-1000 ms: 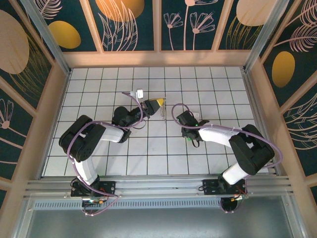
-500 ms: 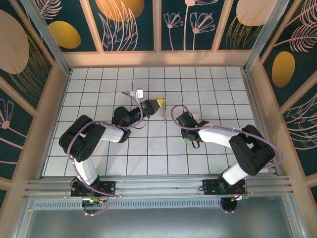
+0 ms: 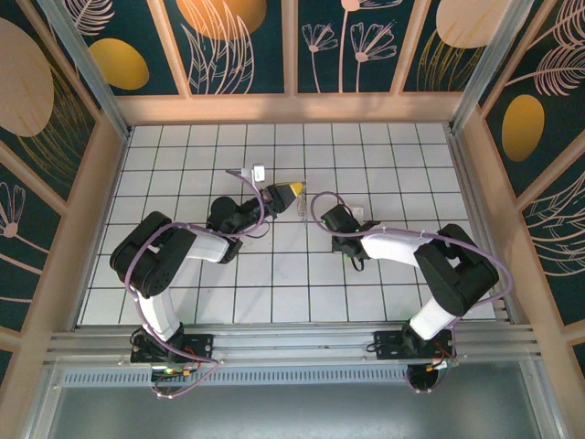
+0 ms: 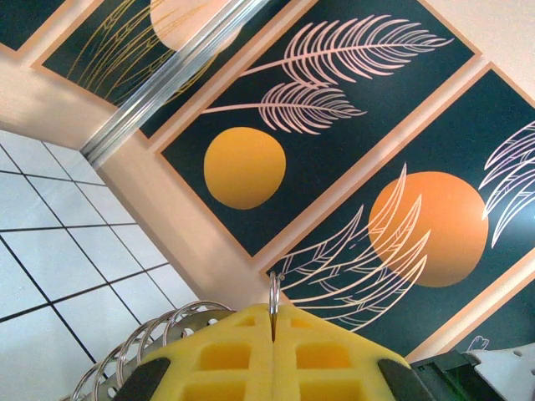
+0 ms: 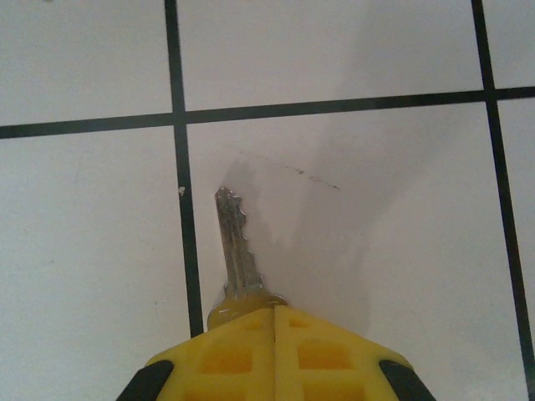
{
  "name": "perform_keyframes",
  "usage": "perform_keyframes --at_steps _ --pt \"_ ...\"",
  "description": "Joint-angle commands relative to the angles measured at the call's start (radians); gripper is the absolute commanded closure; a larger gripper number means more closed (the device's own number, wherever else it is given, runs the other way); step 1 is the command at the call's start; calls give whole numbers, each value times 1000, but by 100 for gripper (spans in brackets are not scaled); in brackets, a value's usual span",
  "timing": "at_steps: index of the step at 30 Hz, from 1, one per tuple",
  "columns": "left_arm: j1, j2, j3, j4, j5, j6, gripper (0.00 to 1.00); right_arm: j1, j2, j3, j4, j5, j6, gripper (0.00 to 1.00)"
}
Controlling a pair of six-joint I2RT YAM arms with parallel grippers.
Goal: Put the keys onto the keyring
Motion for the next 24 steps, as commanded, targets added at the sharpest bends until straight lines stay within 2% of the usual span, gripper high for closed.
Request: perform_keyframes --at_steps 1,5,12,16,17,20,22,24 --pt "6 2 25 78 10 -13 100 5 -1 0 -30 -33 -10 100" --pt "6 1 23 75 13 -11 100 2 -61 -9 -2 -91 3 100" --pt "6 -4 23 67 13 -10 100 -14 -157 -37 112 -274 66 100" --pt "7 -8 25 59 14 -8 100 -18 -152 -27 103 -266 75 100" --pt "6 -11 26 58 14 -8 100 -17 -151 -22 84 -243 78 93" --pt "6 -13 28 56 16 -6 100 -21 -150 -27 31 -190 99 61" --pt "5 -15 31 53 17 -4 100 -20 -156 -41 7 -169 117 52" --pt "6 -17 30 51 16 -3 100 -20 -170 -66 -5 -157 138 50"
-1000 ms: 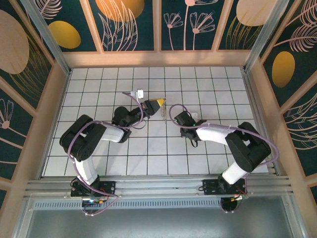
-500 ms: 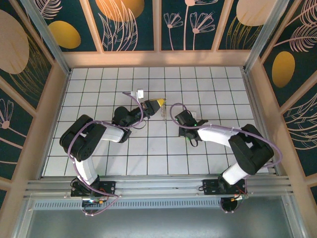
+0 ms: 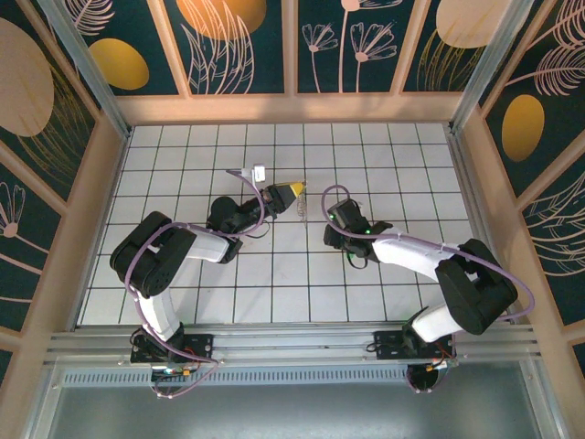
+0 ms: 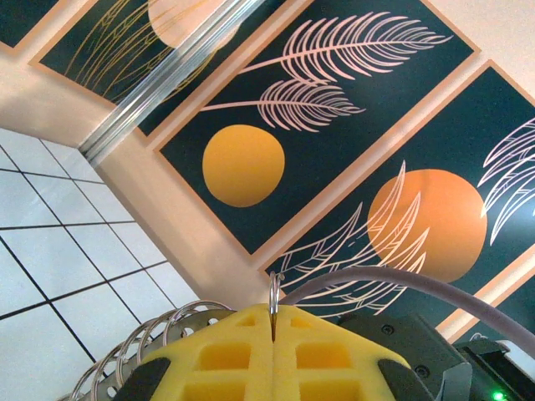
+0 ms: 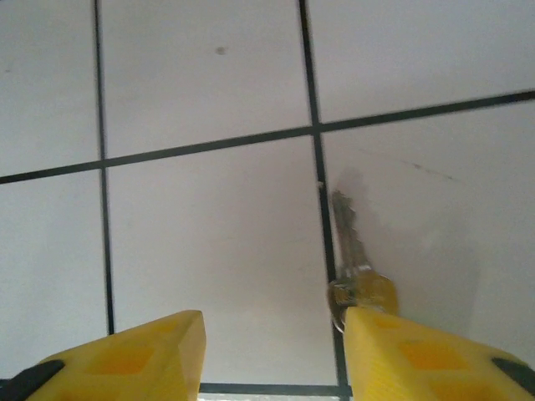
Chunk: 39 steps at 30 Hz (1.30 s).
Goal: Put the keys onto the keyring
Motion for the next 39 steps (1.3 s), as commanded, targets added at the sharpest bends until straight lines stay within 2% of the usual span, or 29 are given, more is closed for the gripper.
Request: perform_keyframes --at_steps 1,7,13,16,20,23,28,30,32,34,39 --pt "6 -17 30 52 9 -2 100 -5 -32 -46 -62 45 53 50" --pt "6 -10 39 50 13 -5 100 -4 -37 -116 -36 51 83 49" --pt "6 -1 40 69 11 -17 100 -1 18 -106 -5 47 70 50" --pt "6 -1 35 77 10 -25 100 14 42 -95 3 39 66 57" --pt "6 -7 30 79 7 -24 100 54 72 -69 23 24 64 74" --pt "6 -10 27 80 6 -26 100 96 118 -25 22 27 61 83" --pt "6 -19 22 79 5 -24 100 172 188 63 9 28 39 89" --pt "6 -21 21 79 7 -25 100 187 197 83 5 20 28 85" --pt "6 -25 19 79 7 -24 100 188 186 84 5 18 28 69" --pt "6 -29 16 78 8 -23 100 183 161 82 -3 30 32 59" --pt "7 -42 7 79 4 -19 100 152 80 71 -24 53 37 55"
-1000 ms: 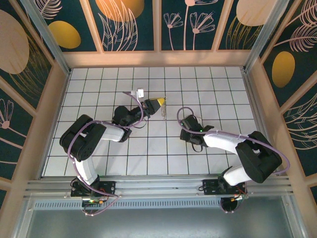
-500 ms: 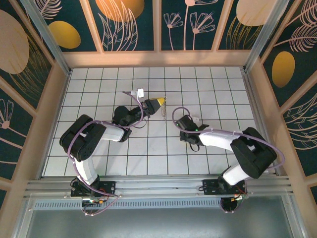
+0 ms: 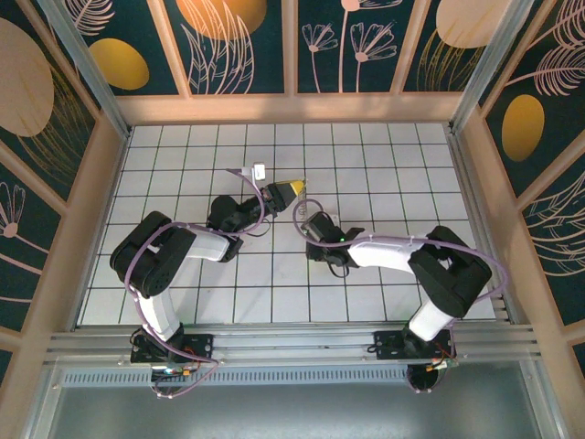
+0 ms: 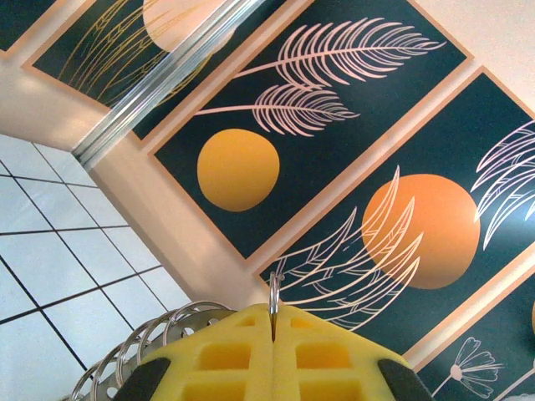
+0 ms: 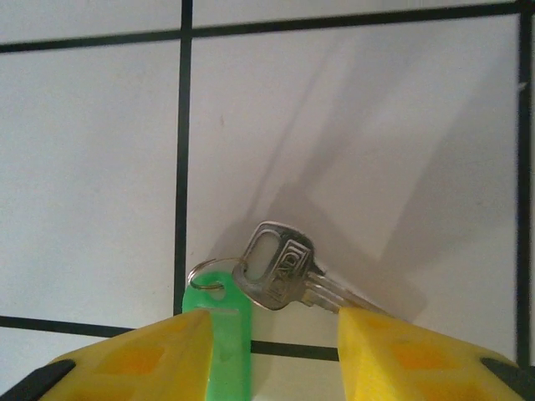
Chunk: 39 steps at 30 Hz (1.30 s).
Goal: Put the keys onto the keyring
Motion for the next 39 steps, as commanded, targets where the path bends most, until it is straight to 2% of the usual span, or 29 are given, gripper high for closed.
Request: perform_keyframes --at_steps 1,9,16,28,39 --pt "6 -44 -9 78 3 -2 100 -27 -83 1 -41 28 3 55" --pt "6 -62 -20 73 -2 4 100 -66 -95 10 -65 29 -40 55" --pt "6 -73 -26 69 -11 9 100 -55 -76 9 -2 -78 2 56" --pt "34 -164 -41 -15 -60 72 100 -9 41 126 -133 26 273 62" --pt "66 -199 -72 -5 -53 74 100 3 103 191 -152 23 291 62"
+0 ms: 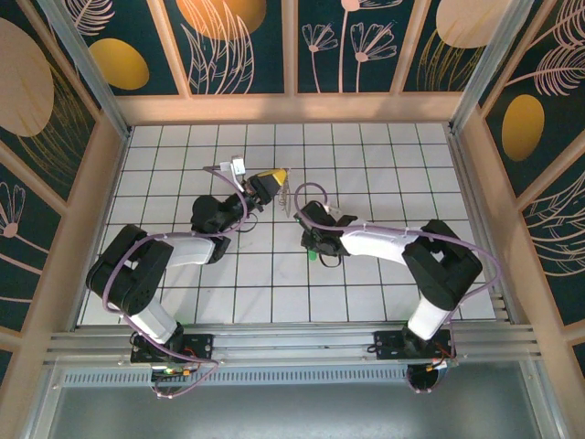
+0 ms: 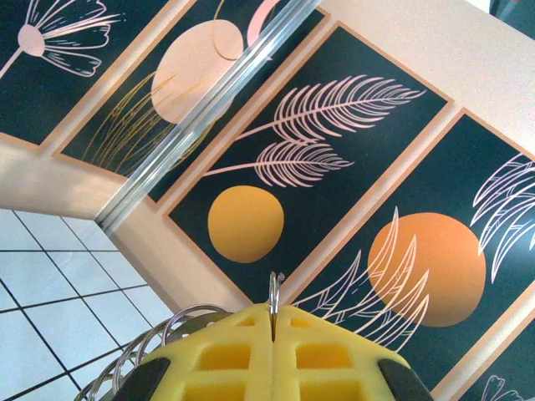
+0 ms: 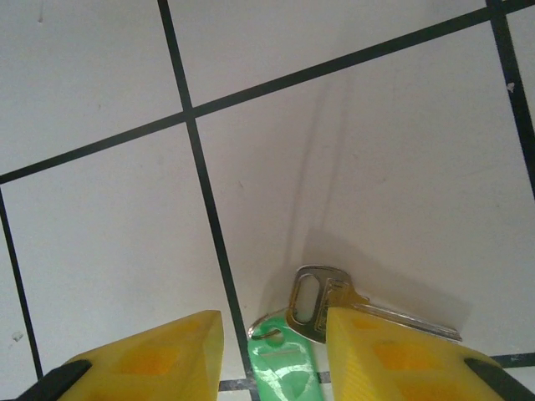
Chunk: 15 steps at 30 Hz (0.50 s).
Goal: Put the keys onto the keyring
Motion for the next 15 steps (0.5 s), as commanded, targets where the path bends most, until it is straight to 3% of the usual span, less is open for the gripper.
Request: perform_keyframes --at_steps 1,15 --pt "8 -30 -12 41 -1 18 100 7 30 43 -38 25 20 62" --pt "13 -2 -38 122 9 -22 100 10 118 99 -78 23 10 67"
